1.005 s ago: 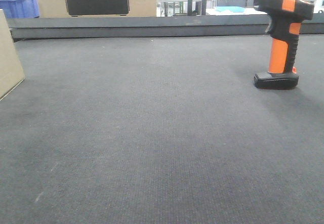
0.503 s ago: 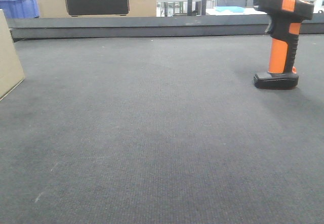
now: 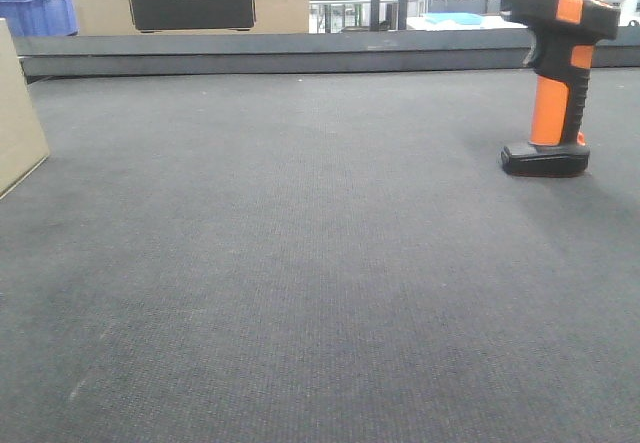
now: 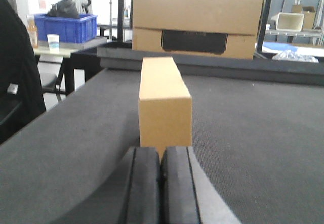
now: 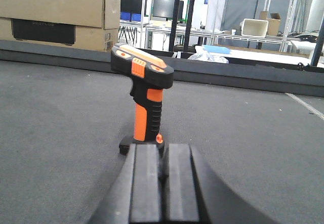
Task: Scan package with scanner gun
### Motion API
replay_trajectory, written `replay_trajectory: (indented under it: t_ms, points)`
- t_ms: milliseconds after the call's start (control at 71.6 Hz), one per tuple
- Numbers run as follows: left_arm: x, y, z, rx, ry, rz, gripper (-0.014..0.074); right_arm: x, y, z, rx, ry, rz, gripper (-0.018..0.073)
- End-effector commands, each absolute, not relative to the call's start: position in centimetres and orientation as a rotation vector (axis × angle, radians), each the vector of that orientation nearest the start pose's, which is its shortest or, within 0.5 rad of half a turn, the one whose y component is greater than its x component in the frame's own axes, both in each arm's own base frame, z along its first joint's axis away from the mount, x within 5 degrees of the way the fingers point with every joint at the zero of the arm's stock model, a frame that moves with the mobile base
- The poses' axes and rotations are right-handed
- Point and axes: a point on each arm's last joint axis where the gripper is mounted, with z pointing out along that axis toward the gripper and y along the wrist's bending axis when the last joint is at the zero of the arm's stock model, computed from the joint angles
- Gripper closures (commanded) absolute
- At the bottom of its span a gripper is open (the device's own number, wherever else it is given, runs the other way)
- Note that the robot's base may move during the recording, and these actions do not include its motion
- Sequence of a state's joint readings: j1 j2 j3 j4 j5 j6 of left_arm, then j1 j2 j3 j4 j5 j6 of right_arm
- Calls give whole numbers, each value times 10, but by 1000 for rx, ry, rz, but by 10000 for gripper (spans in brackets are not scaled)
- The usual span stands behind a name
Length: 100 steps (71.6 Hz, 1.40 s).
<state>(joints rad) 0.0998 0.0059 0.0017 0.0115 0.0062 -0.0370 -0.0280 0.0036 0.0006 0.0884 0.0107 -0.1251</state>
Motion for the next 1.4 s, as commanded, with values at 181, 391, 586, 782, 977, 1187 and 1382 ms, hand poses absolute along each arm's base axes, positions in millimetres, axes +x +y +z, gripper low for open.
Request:
replay_trajectory:
  t_ms: [181, 391, 586, 782, 977, 1187, 1382]
  points:
    - [56, 1, 216, -19, 1457, -7, 708, 56, -1, 214, -12, 1476, -55, 727]
    - [56, 1, 216, -22, 1457, -3, 708, 56, -1, 214, -12, 1476, -55, 727]
    - [56, 1, 216, -24, 1457, -1, 708, 56, -1, 214, -12, 1476, -55, 727]
    - [56, 1, 216, -24, 1457, -1, 708, 56, -1, 214, -12, 1476, -55, 727]
    - [56, 1, 216, -24, 1457, -1, 708, 56, -1, 214, -12, 1476, -55, 727]
    - [56, 1, 216, -24, 1457, -1, 708, 56, -1, 214, -12, 1476, -55, 727]
    - [56, 1, 216, -24, 1457, -1, 708, 56, -1, 214, -12, 1476, -55, 727]
